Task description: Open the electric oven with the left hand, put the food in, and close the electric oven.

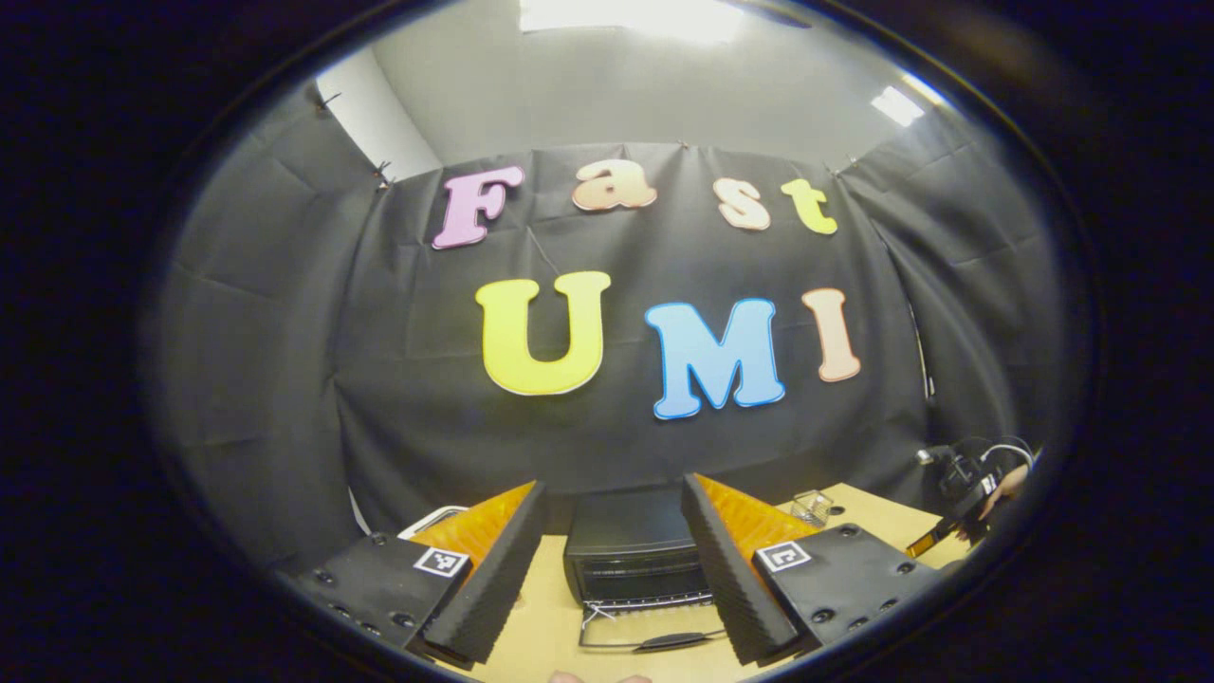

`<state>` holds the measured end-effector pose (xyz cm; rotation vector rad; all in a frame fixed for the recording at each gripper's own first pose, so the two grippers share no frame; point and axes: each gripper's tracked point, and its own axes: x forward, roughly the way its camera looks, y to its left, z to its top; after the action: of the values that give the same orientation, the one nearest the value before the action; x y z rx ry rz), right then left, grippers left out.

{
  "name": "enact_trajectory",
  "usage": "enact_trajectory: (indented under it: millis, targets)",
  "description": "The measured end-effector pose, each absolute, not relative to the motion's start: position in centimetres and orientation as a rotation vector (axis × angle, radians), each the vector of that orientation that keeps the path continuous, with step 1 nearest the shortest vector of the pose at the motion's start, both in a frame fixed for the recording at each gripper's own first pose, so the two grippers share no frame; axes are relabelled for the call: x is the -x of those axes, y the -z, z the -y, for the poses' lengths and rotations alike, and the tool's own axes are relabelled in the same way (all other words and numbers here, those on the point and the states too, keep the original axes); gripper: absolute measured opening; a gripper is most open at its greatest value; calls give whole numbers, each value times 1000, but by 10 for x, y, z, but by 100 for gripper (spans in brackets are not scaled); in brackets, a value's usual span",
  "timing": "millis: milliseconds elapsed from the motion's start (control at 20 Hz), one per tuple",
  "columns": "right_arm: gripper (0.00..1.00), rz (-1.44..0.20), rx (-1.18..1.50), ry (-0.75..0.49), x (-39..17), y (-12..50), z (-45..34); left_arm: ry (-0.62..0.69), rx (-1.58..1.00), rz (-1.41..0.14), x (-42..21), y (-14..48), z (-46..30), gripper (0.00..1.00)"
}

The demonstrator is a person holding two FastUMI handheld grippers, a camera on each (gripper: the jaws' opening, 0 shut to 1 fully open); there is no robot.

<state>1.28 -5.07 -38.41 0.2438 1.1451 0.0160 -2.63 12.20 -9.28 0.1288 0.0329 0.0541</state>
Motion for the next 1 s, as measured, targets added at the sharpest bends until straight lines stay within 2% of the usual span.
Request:
enact_trajectory:
  millis: [150,250,300,350,400,450,500,550,600,650,750,850,950,1000]
  targets:
    - [100,-1221,-312,-48,-15,406,40,-56,-117,-84,39,114,-127,98]
    - [100,-1260,-298,-42,-20,419,43,-70,-108,-114,47,124,-136,98]
    - [100,-1278,-282,-38,-23,425,45,-81,-102,-126,50,128,-141,95]
    - [100,-1294,-267,-34,-25,429,46,-94,-100,-137,52,131,-146,99]
    - [100,-1310,-256,-32,-25,434,45,-113,-104,-147,55,134,-152,97]
    - [95,-1321,-245,-25,-26,437,44,-125,-110,-155,56,136,-158,95]
    - [87,-1332,-233,-26,-27,442,42,-132,-108,-162,58,138,-160,99]
    - [73,-1345,-201,-22,-26,444,43,-137,-102,-168,60,141,-163,98]
    - [81,-1354,-171,-13,-27,446,44,-142,-97,-175,62,142,-166,98]
    - [73,-1361,-140,-19,-27,445,43,-148,-94,-179,64,144,-170,98]
    - [74,-1367,-40,-2,-30,444,50,-159,-87,-187,65,147,-175,98]
    - [36,-1371,-22,40,-29,446,49,-163,-73,-197,65,153,-178,98]
    - [37,-1373,-15,69,-29,448,49,-164,-53,-203,64,156,-178,95]
    - [37,-1374,-6,76,-30,447,49,-163,-44,-208,65,158,-179,99]
